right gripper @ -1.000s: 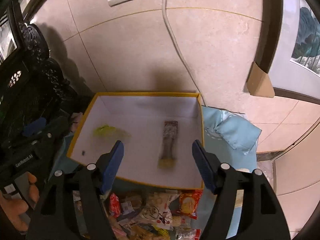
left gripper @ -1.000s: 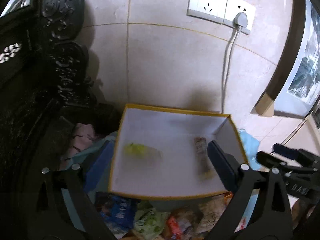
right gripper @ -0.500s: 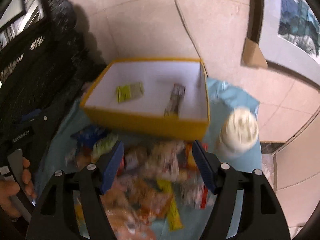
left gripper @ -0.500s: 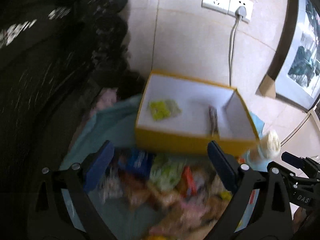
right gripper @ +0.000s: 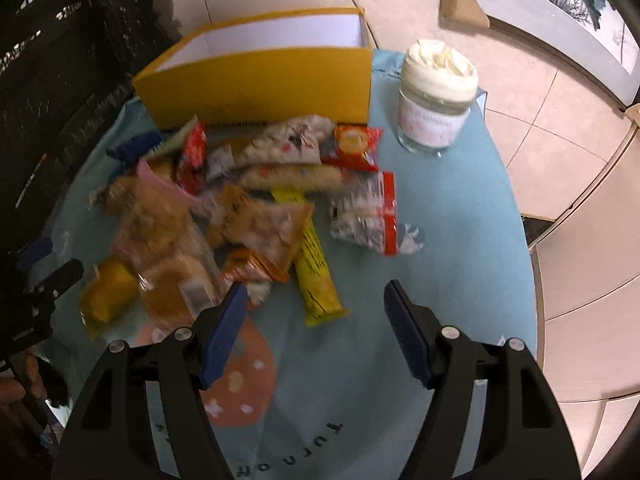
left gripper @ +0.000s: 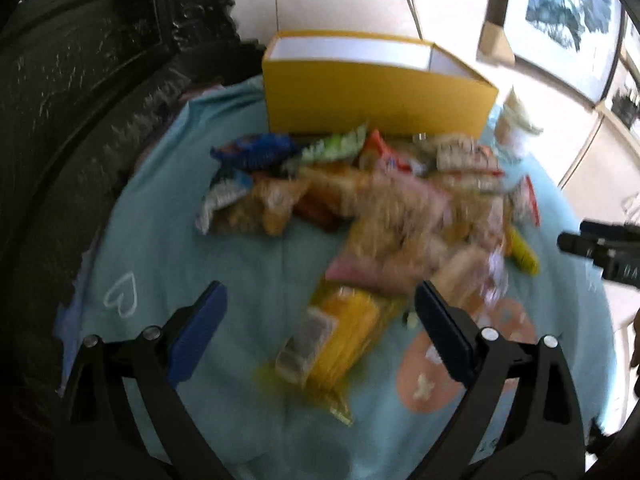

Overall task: Organize snacks
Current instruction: 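Grasp the yellow cake packet with the left tool while the right grasps the yellow bar, then lift both packets over the yellow box and release them inside, then grasp the pink cracker bag with the left tool while the right grasps the brown bag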

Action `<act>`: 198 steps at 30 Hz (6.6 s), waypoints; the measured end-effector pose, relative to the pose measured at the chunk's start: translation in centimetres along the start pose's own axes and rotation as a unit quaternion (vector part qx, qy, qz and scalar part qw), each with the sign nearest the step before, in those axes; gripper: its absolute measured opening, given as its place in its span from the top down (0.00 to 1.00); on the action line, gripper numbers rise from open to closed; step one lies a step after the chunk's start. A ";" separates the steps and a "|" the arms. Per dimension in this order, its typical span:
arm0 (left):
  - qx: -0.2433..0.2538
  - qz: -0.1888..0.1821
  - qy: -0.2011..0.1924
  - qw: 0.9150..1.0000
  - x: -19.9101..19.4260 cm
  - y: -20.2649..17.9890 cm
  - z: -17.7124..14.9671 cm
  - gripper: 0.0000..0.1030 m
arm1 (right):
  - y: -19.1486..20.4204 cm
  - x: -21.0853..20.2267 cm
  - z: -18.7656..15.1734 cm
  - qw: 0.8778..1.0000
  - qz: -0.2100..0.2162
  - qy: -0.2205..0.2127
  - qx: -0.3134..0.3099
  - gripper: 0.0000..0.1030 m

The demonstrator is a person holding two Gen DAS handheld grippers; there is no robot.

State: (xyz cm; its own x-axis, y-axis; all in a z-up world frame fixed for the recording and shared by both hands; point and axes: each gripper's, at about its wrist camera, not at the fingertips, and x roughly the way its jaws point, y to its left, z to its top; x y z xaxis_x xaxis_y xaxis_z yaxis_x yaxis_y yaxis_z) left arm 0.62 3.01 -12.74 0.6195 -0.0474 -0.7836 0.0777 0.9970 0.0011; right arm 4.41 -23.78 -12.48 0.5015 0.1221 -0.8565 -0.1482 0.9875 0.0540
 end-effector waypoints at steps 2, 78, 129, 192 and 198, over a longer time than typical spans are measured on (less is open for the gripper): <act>0.000 -0.007 0.005 1.000 0.4 0.0 -0.9 0.07 | -0.1 0.4 -0.4 1.000 0.000 0.003 -0.001 0.31; -0.008 -0.070 -0.069 0.995 -3.2 -0.4 1.3 0.63 | 0.0 -0.5 -0.7 0.999 0.047 0.003 0.004 0.80; -0.032 -0.009 -0.119 0.992 0.0 -1.5 30.2 0.02 | 3.6 -5.3 26.6 0.988 0.073 -0.129 -0.040 0.75; 0.007 -0.117 0.029 0.993 7.5 -3.4 1.7 0.52 | 3.1 9.8 4.2 0.992 0.047 0.055 -0.099 0.75; -0.006 -0.124 0.007 0.992 5.8 -3.1 2.2 0.52 | 2.6 8.0 3.8 0.995 0.060 0.036 -0.071 0.75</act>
State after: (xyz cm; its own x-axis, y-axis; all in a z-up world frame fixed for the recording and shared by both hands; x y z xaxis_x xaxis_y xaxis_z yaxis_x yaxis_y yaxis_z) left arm 5.65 -0.44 -15.90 0.5714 -0.2912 -0.7673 0.2179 0.9552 -0.2003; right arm 11.27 -19.83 -17.24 0.4112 0.2267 -0.8829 -0.3261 0.9411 0.0898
